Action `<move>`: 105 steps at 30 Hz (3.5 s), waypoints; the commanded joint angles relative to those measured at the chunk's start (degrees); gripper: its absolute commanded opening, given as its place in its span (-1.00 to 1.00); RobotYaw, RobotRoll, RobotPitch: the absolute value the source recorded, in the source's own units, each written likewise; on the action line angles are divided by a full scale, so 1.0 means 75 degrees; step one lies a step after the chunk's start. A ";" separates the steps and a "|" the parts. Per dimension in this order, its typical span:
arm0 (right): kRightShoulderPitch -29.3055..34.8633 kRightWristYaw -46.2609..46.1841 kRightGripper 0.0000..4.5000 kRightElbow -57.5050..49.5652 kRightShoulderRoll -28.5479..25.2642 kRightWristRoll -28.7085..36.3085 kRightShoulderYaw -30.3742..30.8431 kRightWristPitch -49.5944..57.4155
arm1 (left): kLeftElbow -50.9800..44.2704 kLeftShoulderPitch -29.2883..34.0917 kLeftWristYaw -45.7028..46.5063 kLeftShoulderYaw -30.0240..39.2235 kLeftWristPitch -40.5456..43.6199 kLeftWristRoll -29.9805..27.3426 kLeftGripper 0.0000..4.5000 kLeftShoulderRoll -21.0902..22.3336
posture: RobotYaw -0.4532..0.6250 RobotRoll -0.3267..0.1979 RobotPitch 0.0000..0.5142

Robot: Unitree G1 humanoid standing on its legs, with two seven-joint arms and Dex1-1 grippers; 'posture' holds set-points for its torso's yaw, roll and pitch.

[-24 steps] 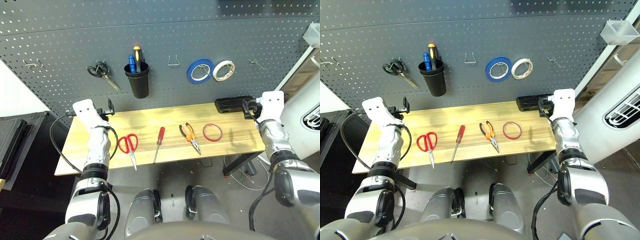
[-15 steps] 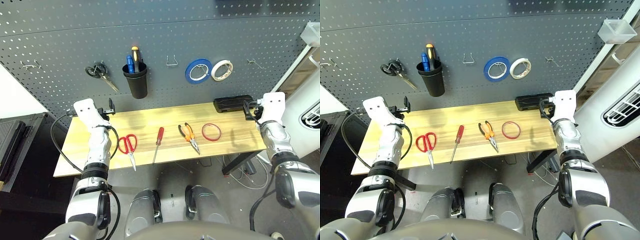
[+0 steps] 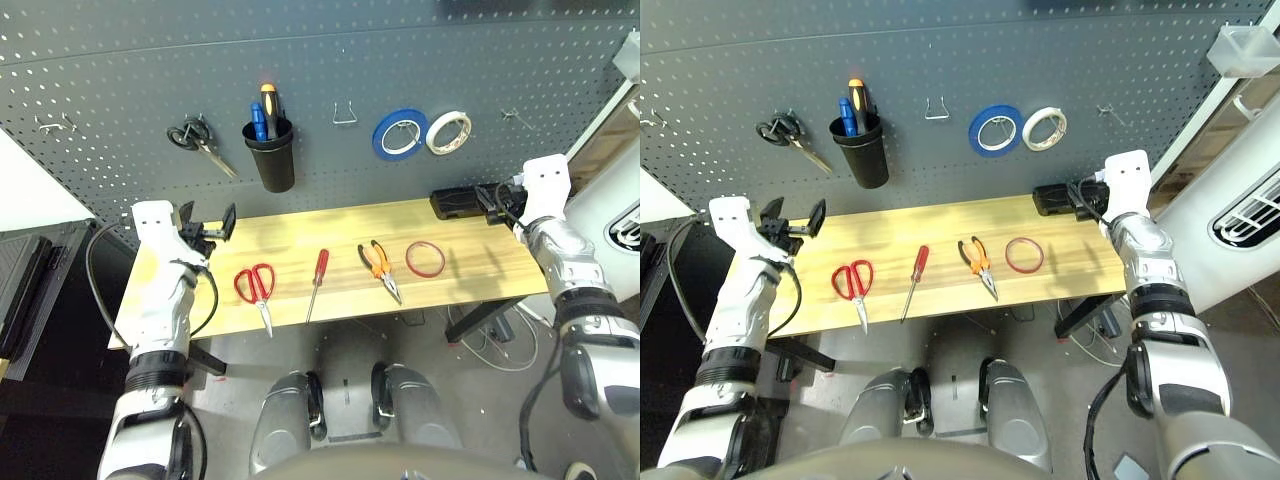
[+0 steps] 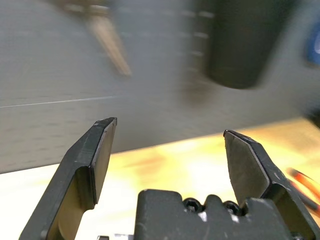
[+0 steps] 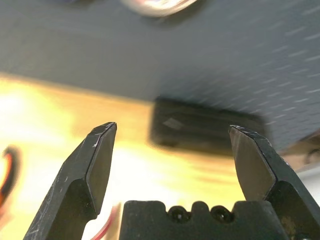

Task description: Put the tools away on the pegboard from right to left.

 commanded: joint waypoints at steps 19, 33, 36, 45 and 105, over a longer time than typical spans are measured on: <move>-0.0400 0.0910 1.00 -0.0497 0.0614 -0.0300 0.1651 0.3338 | -0.2660 0.0428 -0.2918 -0.2779 0.1347 -0.0088 0.98 0.0440 | -0.29 0.25 0.03; -0.1403 0.0499 1.00 0.2396 0.1517 -0.0897 0.1808 0.2237 | -0.2892 0.0299 -0.2880 -0.3212 0.1529 -0.0035 0.98 0.0208 | -0.25 0.25 0.05; -0.1565 0.0476 1.00 0.2875 0.1659 -0.1020 0.1843 0.1957 | -0.2966 0.0376 -0.2905 -0.3253 0.1592 -0.0041 0.98 0.0246 | -0.25 0.25 0.07; -0.1868 0.0059 1.00 0.3885 0.1896 -0.1324 0.1761 0.1358 | -0.2716 0.0420 -0.2715 -0.3449 0.1722 0.0405 0.98 0.0345 | -0.24 0.25 0.11; 0.1242 0.0819 -0.99 -0.4437 -0.1460 -0.0403 -0.0186 0.0454 | -0.4476 -0.0371 -0.2749 -0.1695 0.1609 -0.0923 1.00 0.0686 | -0.31 0.25 -0.10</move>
